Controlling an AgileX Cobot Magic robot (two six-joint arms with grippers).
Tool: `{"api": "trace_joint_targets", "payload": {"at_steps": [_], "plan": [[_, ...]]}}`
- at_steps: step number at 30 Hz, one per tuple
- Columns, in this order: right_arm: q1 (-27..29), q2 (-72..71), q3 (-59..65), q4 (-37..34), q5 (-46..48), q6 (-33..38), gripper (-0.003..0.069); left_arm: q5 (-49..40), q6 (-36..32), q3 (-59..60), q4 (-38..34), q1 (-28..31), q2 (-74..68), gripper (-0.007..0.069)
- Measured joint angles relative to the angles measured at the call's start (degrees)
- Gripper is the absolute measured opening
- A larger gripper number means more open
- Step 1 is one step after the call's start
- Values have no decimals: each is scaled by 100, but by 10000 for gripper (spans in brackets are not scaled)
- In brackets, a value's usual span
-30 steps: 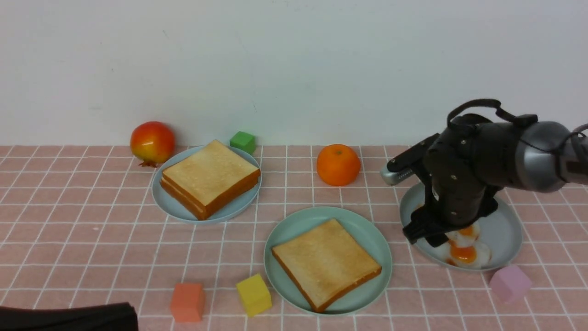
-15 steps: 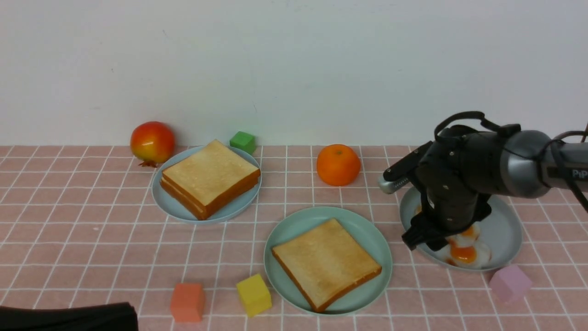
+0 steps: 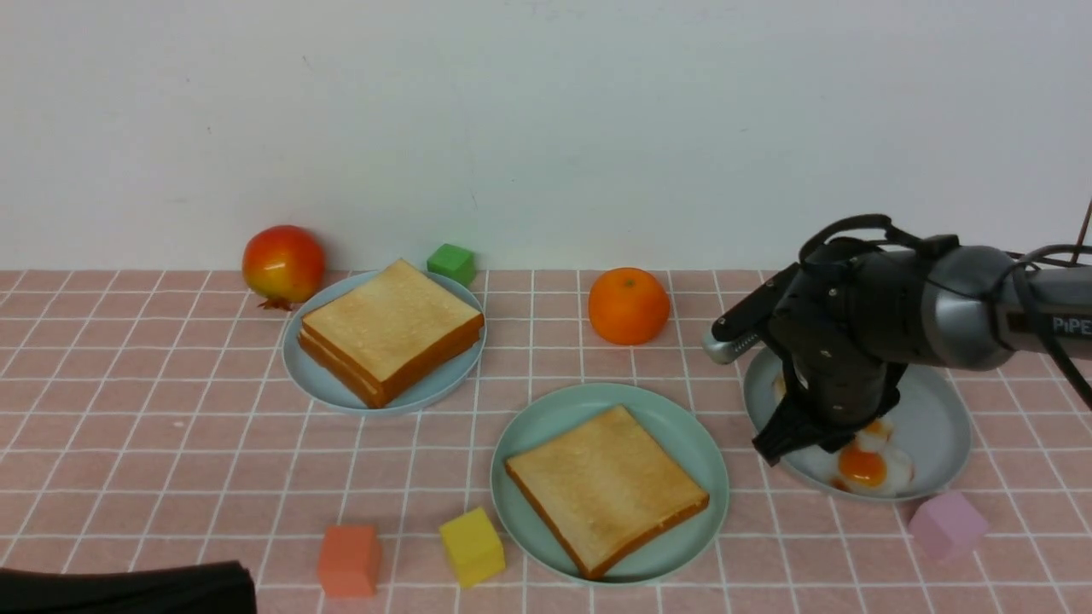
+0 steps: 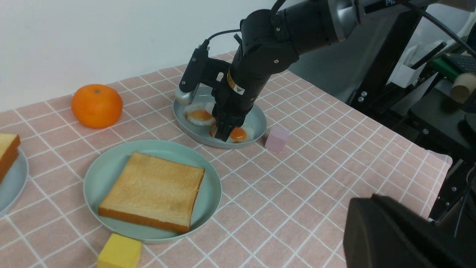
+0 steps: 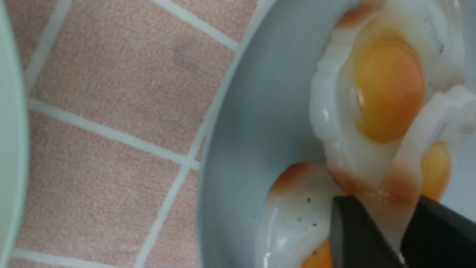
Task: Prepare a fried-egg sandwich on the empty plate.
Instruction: Use the right arm to grab a fried egg, then use the right arm to place the fried egg on the slice of bread in the middle
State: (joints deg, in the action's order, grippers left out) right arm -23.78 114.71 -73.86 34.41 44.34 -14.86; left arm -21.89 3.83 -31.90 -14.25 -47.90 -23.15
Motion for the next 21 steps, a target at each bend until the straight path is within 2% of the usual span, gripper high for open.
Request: {"api": "trace_joint_targets", "payload": {"at_steps": [3, 10, 16, 21], "plan": [[-51, -32, -5, 102, 121, 0, 121, 0, 0, 0, 0, 0, 0, 12], [-385, -578, 0, 314, 582, -61, 103, -109, 0, 0, 33, 0, -1, 12], [-1350, -1725, 0, 74, 1392, -438, 104, -557, 51, 0, 109, 0, -258, 12], [-2532, -2059, 0, -485, 1545, -454, 104, -704, 106, 0, 155, 0, -448, 12]]}}
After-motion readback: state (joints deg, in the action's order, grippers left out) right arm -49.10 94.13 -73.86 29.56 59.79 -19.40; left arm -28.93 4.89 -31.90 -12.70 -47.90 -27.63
